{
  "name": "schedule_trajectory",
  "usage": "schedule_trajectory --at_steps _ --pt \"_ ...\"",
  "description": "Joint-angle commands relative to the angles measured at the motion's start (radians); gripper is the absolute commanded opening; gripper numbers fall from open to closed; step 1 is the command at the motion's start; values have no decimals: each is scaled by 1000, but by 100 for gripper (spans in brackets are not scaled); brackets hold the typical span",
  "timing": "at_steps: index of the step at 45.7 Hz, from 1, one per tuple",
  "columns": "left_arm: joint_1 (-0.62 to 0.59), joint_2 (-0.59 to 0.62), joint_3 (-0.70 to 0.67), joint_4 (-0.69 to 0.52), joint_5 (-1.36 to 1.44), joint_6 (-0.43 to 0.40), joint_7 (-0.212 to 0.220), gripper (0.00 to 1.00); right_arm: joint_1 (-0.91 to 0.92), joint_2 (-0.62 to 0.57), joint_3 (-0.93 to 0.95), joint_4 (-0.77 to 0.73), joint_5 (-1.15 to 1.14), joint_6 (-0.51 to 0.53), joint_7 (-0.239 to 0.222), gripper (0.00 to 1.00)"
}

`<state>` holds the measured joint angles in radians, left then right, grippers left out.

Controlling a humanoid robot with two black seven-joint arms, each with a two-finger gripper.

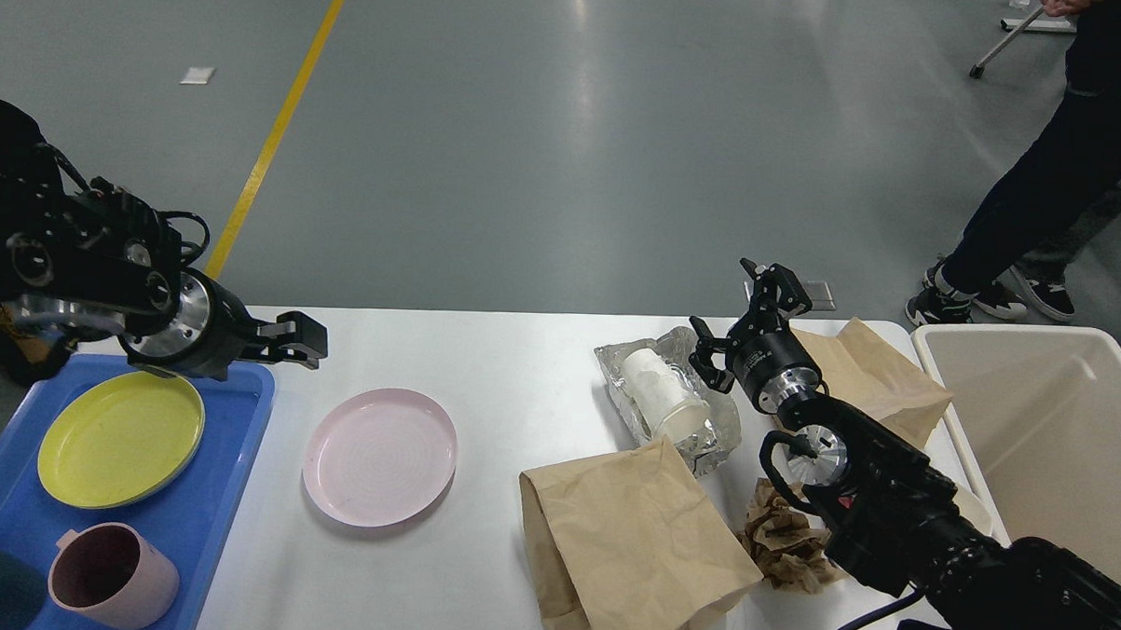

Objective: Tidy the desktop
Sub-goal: 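Move the left gripper down toward the pink plate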

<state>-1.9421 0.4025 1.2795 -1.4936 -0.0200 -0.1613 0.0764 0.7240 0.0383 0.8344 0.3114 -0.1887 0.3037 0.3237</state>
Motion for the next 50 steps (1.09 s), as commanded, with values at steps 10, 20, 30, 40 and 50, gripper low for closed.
schedule_trajectory --at_steps 10,20,30,40,50 --pt "288 -71 -55 148 -115 12 2 93 0 0 0 0 0 0 0 100" --pt "342 -73 -60 202 -192 12 0 93 0 0 0 0 0 0 0 100" --pt "414 -71 -86 269 -256 12 0 93 0 0 0 0 0 0 0 100" --pt "494 -103 -88 299 -296 -9 -29 93 0 0 0 0 0 0 0 100" --pt "502 -102 -85 297 -285 -121 -46 93 0 0 0 0 0 0 0 100"
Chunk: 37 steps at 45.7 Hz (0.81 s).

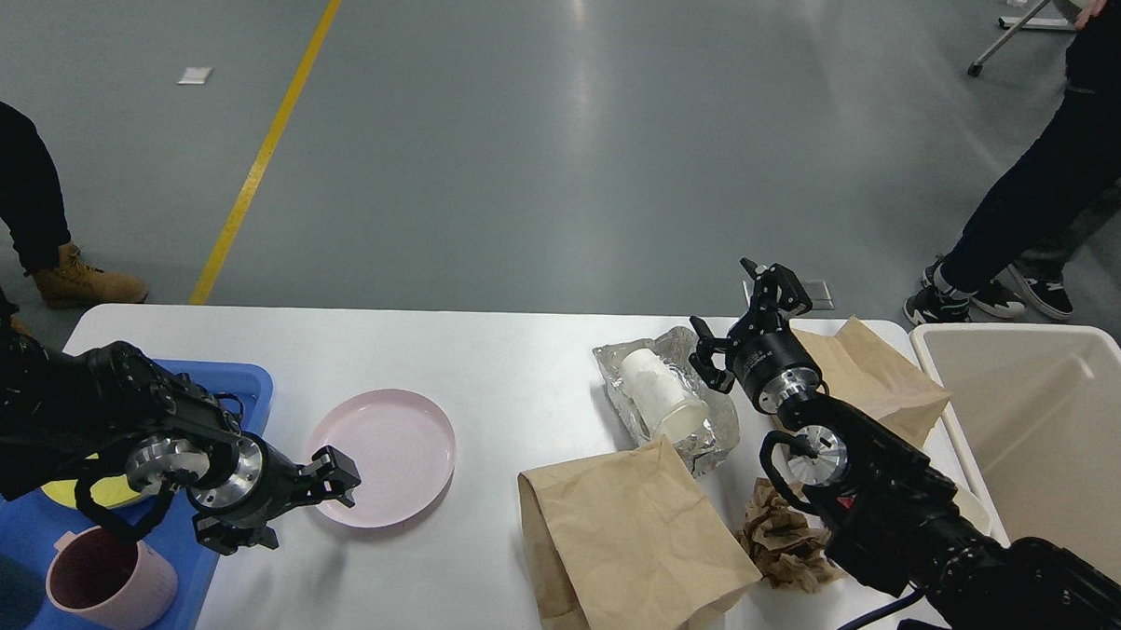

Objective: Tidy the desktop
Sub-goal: 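Move the left gripper down toward the pink plate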

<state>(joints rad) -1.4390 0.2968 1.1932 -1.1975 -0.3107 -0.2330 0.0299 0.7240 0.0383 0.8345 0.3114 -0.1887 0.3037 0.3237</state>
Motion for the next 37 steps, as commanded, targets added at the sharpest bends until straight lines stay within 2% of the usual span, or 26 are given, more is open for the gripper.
schedule_trajectory --at_steps 1,10,19,25,37 --pt "-1 5 0 2 4 -49 4 93 0 0 0 0 0 0 0 100" --pt "5 16 -21 22 -11 -22 10 93 0 0 0 0 0 0 0 100" --pt "57 13 -44 107 -15 83 13 93 0 0 0 0 0 0 0 100" --pt "74 5 -53 118 -7 155 16 93 0 0 0 0 0 0 0 100" --pt "100 1 -81 124 -10 176 16 93 0 0 0 0 0 0 0 100"
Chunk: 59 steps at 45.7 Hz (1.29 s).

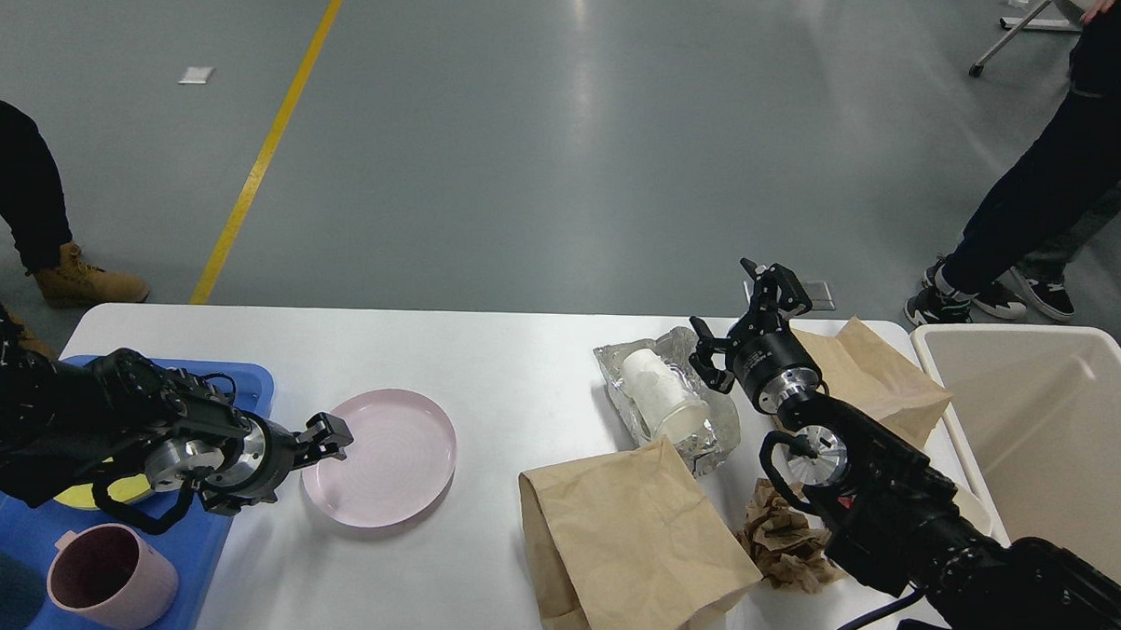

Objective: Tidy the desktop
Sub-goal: 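Move the left gripper down toward the pink plate, then grasp the rim of the pink plate with the left gripper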

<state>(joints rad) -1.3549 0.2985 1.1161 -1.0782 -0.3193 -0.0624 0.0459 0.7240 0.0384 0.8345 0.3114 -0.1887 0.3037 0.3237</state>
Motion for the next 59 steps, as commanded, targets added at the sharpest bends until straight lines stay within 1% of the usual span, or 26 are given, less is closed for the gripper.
schedule_trajectory --at_steps 1,11,22,34,41,45,52,59 --pt "17 -1 -4 7 0 7 0 93 0 0 0 0 0 0 0 100" --pt "72 -2 -30 58 6 12 5 92 0 0 0 0 0 0 0 100" --pt "80 -6 -41 61 9 3 5 84 0 0 0 0 0 0 0 100" --pt "80 -6 -38 61 19 -33 6 64 0 0 0 0 0 0 0 100" --pt "80 -6 -38 64 25 -85 6 50 0 0 0 0 0 0 0 100" --pt "82 -6 -38 78 25 -125 14 42 0 0 0 0 0 0 0 100" --pt "88 -6 -38 115 25 -194 45 33 0 0 0 0 0 0 0 100" --pt "92 -1 -38 138 25 -238 51 26 0 0 0 0 0 0 0 100"
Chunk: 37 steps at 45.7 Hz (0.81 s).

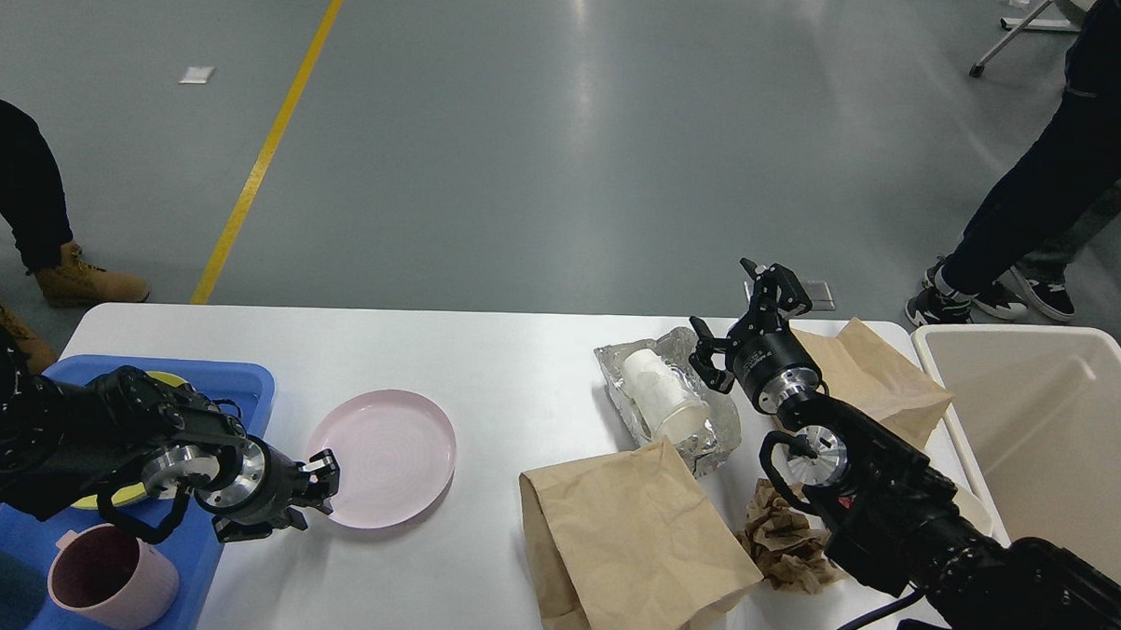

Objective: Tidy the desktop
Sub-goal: 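Grasp the rim of the pink plate with the left gripper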

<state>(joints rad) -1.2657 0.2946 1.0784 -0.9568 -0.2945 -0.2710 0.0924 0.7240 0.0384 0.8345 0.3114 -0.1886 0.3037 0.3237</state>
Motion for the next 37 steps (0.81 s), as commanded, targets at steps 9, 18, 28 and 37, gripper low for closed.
schedule_trajectory --at_steps 9,18,28,37 --pt "3 3 0 29 -2 -97 4 13 0 0 0 0 0 0 0 100" --pt "2 8 0 44 -2 -175 3 0 0 0 0 0 0 0 0 100" --pt "-3 8 0 46 -2 -198 3 0 0 0 0 0 0 0 0 100" --pt "-40 14 11 41 -2 -278 9 0 0 0 0 0 0 0 0 100"
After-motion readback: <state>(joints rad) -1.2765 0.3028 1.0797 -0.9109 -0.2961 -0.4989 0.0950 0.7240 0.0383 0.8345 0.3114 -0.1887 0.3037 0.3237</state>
